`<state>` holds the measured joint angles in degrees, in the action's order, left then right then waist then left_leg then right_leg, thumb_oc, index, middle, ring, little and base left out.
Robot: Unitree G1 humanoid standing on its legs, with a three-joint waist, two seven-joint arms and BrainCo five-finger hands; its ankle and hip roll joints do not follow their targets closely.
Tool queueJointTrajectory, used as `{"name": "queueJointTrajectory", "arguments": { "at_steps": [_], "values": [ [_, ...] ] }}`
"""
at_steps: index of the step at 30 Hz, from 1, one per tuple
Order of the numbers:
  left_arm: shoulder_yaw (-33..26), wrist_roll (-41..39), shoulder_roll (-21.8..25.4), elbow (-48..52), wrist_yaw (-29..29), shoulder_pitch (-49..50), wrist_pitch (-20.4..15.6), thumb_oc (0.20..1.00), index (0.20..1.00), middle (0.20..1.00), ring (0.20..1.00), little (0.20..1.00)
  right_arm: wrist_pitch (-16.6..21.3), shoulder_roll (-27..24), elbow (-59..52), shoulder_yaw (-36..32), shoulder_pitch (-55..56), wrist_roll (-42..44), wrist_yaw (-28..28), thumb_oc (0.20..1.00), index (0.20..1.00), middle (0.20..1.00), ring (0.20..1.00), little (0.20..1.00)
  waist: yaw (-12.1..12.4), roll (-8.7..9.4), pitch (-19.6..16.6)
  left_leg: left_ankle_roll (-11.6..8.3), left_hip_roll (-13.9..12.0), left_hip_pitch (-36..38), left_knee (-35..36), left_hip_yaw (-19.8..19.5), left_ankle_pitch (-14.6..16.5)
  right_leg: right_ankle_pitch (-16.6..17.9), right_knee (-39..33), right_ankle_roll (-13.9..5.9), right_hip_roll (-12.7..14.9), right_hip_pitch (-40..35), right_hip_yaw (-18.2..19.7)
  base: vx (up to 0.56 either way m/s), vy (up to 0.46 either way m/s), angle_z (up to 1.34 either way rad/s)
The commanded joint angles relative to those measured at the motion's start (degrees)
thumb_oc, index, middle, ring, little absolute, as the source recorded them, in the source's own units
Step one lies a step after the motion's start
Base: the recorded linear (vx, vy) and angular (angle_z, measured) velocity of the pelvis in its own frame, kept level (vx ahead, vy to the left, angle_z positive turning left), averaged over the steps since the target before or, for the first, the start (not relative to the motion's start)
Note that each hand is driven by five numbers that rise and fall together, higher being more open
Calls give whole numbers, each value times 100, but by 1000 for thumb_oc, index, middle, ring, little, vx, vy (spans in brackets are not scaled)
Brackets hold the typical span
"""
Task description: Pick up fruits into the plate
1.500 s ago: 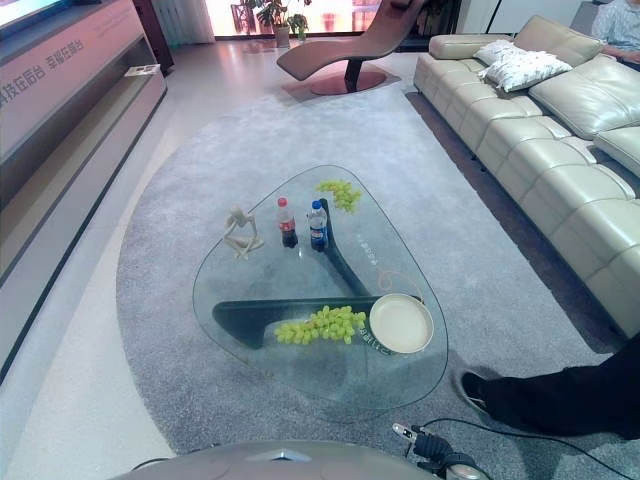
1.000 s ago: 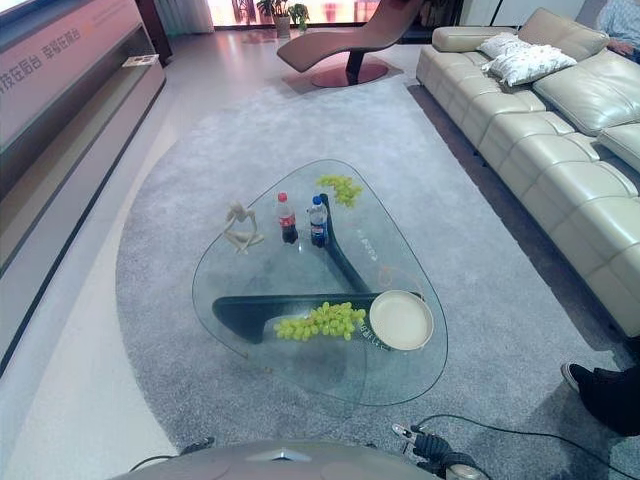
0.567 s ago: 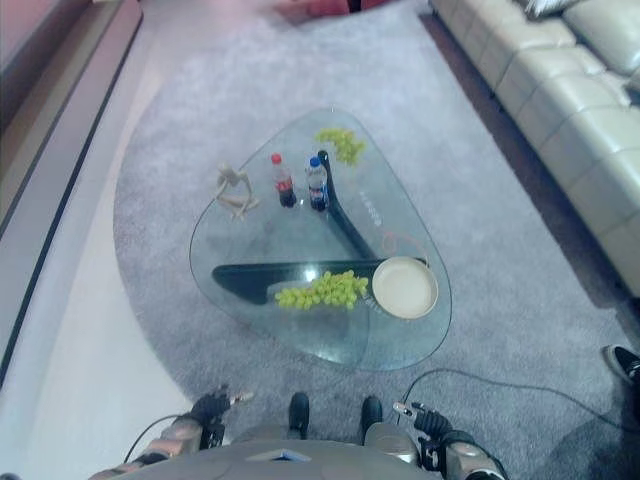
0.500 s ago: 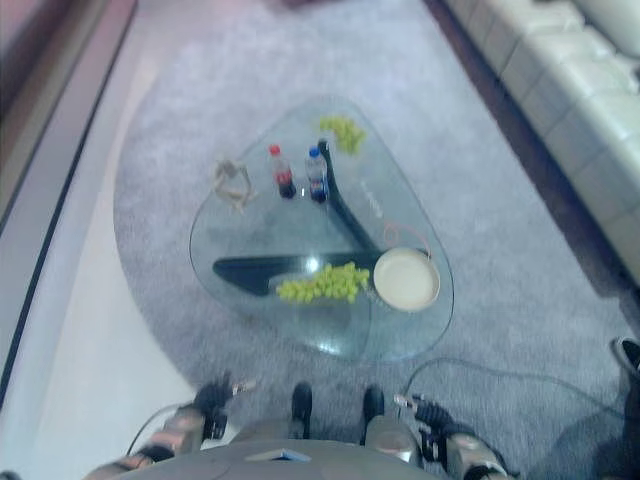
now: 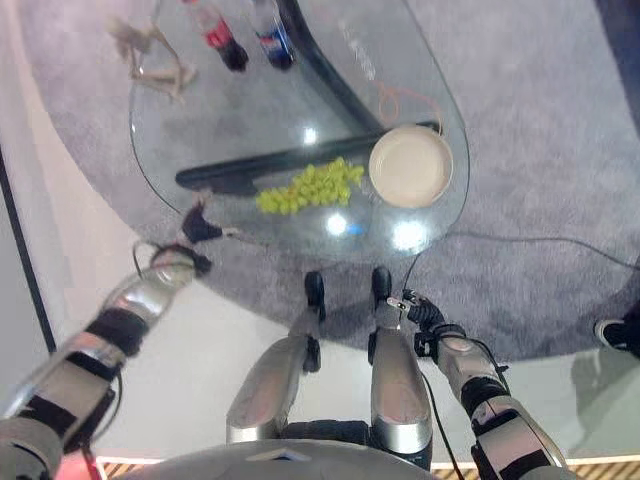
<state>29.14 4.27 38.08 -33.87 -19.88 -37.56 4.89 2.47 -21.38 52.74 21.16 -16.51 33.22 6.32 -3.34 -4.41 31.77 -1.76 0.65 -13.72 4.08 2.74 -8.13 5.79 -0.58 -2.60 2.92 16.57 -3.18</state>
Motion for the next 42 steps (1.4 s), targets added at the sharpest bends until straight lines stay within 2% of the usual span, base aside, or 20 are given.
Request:
{"name": "queueJointTrajectory", "arguments": {
  "at_steps": [1, 8, 11, 17, 23, 27, 35, 36, 42],
  "values": [
    [14, 490, 95, 43, -63, -486, 404, 1000, 1000, 1000, 1000, 1000, 154, 13, -323, 93, 89, 281, -162, 1000, 1000, 1000, 1000, 1000, -75, 159, -198, 90, 33, -669, -862, -84, 620, -309, 1164, -139, 137, 1069, 118, -69, -69, -4],
    [460, 916, -69, -590, -12, -1924, 909, 1000, 1000, 1000, 1000, 1000, 381, 138, -265, 282, -349, 366, -121, 1000, 1000, 1000, 1000, 1000, -263, 239, -198, 81, 61, -1747, -1335, -33, 605, -238, 1516, -109, 31, 2142, 165, -52, -79, -1],
    [568, 1126, -254, -926, -125, -2180, 1055, 1000, 1000, 1000, 1000, 1000, 414, 188, -377, 336, -410, 572, -128, 1000, 1000, 1000, 1000, 1000, -342, 309, -198, 64, 46, -2038, -1512, -7, 643, -247, 1609, -100, -29, 2398, 187, -15, -61, 1],
    [834, 970, -479, -1625, -94, -2755, 1211, 1000, 1000, 1000, 1000, 1000, 611, 206, -701, 430, -442, 894, -140, 1000, 1000, 1000, 1000, 1000, -542, 457, -198, 14, -20, -2674, -1759, 85, 614, -191, 1784, -110, -185, 3012, 323, 2, -15, -10],
    [1013, 948, -677, -1890, 52, -3015, 1347, 1000, 1000, 1000, 1000, 1000, 712, 260, -843, 413, -494, 1244, -119, 1000, 1000, 1000, 1000, 1000, -651, 539, -198, 27, 8, -2964, -1879, 81, 635, -154, 1863, -86, -292, 3304, 431, 8, -7, -5],
    [1237, 1116, -960, -2231, 129, -3155, 1651, 1000, 1000, 1000, 1000, 1000, 760, 337, -969, 449, -537, 1448, -115, 1000, 1000, 1000, 1000, 1000, -756, 632, -198, 34, 56, -3176, -2029, 74, 677, -114, 1917, -77, -353, 3490, 493, 0, 0, 0],
    [1453, 1000, -1127, -2959, -74, -3377, 2036, 1000, 1000, 1000, 1000, 1000, 818, 372, -1100, 517, -562, 1688, -30, 1000, 1000, 1000, 1000, 1000, -908, 740, -198, 14, 66, -3399, -2080, 113, 707, -72, 1922, -84, -404, 3737, 572, 1, 3, -5],
    [1450, 997, -1133, -3032, -134, -3401, 2049, 200, 200, 200, 200, 200, 826, 376, -1098, 530, -570, 1718, -37, 1000, 1000, 1000, 1000, 1000, -919, 751, -198, 11, 59, -3411, -2076, 120, 708, -69, 1913, -84, -408, 3750, 577, -4, -4, -4],
    [1494, 997, -1110, -3303, -94, -3435, 1937, 200, 200, 200, 200, 200, 897, 375, -1086, 541, -564, 1832, 32, 1000, 1000, 1000, 1000, 1000, -945, 779, -198, -2, 62, -3444, -2053, 124, 707, -52, 1863, -77, -430, 3781, 613, -1, 1, -1]
  ]
}}
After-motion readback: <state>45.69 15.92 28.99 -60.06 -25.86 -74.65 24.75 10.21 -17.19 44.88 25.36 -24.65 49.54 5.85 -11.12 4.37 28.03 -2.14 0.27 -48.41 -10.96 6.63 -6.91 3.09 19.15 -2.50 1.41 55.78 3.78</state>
